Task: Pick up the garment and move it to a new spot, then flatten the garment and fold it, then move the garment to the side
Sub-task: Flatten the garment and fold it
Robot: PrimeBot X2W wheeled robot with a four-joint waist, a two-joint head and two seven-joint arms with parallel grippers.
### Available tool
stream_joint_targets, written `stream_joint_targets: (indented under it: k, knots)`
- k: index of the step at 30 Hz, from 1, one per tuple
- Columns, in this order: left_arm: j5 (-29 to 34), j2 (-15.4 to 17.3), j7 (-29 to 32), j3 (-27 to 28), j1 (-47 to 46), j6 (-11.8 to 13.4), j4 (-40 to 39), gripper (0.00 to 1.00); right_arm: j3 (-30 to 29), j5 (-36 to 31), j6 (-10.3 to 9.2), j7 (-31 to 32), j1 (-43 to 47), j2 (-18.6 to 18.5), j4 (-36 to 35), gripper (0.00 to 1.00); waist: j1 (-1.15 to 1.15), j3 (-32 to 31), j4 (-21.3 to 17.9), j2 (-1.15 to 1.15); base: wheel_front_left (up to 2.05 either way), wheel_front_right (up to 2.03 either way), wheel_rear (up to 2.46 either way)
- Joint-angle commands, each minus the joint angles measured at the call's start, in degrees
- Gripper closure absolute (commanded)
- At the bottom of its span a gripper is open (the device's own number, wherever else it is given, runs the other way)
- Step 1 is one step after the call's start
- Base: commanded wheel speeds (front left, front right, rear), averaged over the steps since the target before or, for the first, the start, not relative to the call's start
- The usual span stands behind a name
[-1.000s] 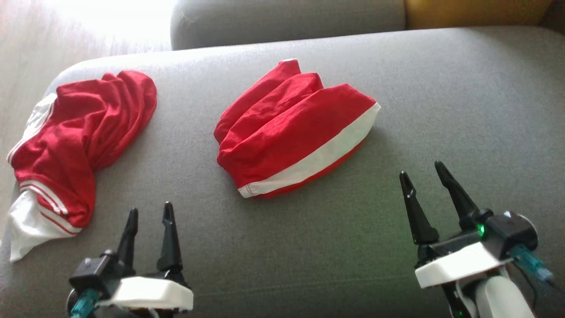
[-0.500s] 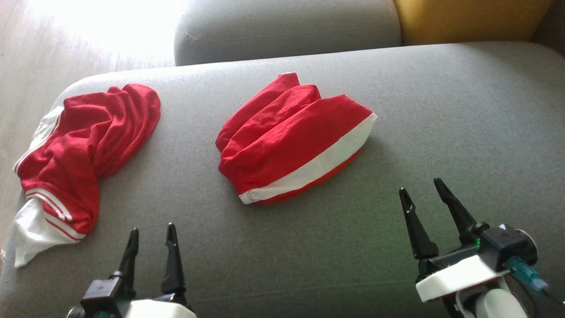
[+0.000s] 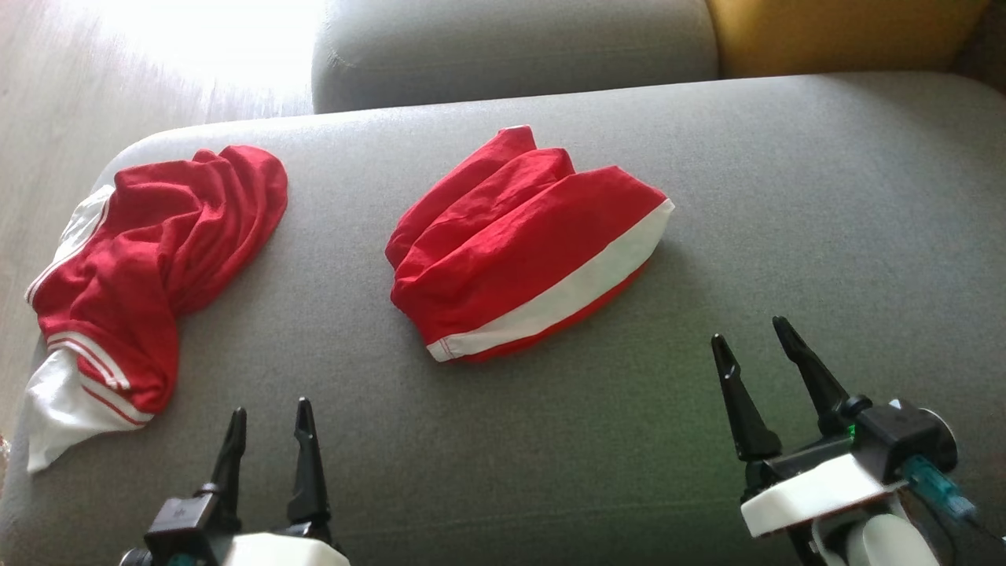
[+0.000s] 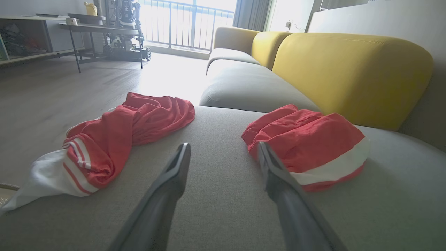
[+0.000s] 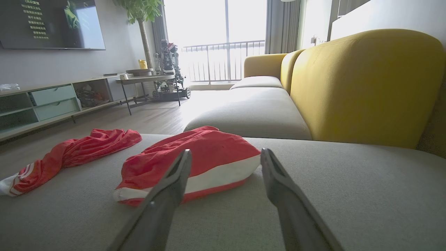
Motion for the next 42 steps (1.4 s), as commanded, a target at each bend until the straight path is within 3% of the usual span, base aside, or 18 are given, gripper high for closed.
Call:
stream_joint_targets:
  k: [1, 7, 16, 22, 25, 30, 42]
  knots:
    - [-0.2, -0.1, -0.3, 1.6, -2.1, 0.2, -1.5, 0.00, 1.0, 0.4, -0.01, -0.4, -1.0, -0.4, -1.7, 0.00, 0.00, 0.0, 0.0, 0.00, 0.00, 0.00, 0.00]
    - [-1.9, -0.1, -0.3, 0.1, -3.2, -1.8, 2.6, 0.00, 1.3, 0.5, -0.01, -0.4, -1.2, -0.4, -1.9, 0.00, 0.00, 0.3, 0.1, 0.00, 0.00, 0.00, 0.00]
    - [-13.5, -0.1, -0.3, -6.1, -14.8, -10.7, 15.3, 0.00, 2.5, -0.3, -0.01, -0.4, -3.0, -0.4, -3.0, 0.00, 0.00, 4.0, -1.4, 0.00, 0.00, 0.00, 0.00]
    - [-17.1, -0.1, -0.3, -10.5, -23.2, -13.1, 22.6, 0.00, 2.5, -0.7, -0.01, -0.4, -4.6, -0.4, -3.8, 0.00, 0.00, 7.1, -3.1, 0.00, 0.00, 0.00, 0.00]
    - [-17.7, -0.1, -0.3, -12.8, -27.0, -13.0, 28.1, 0.00, 2.5, -0.8, -0.01, -0.4, -5.5, -0.4, -4.1, 0.00, 0.00, 8.3, -4.2, 0.00, 0.00, 0.00, 0.00]
    - [-18.0, -0.1, -0.3, -14.9, -31.4, -10.3, 35.0, 0.00, 2.5, -1.3, -0.01, -0.4, -6.4, -0.4, -4.4, 0.00, 0.00, 9.8, -5.8, 0.00, 0.00, 0.00, 0.00]
    - [-19.4, -0.1, -0.3, -15.2, -35.9, -6.9, 41.0, 0.00, 2.1, -1.2, -0.01, -0.4, -7.2, -0.4, -4.9, 0.00, 0.00, 11.8, -7.0, 0.00, 0.00, 0.00, 0.00]
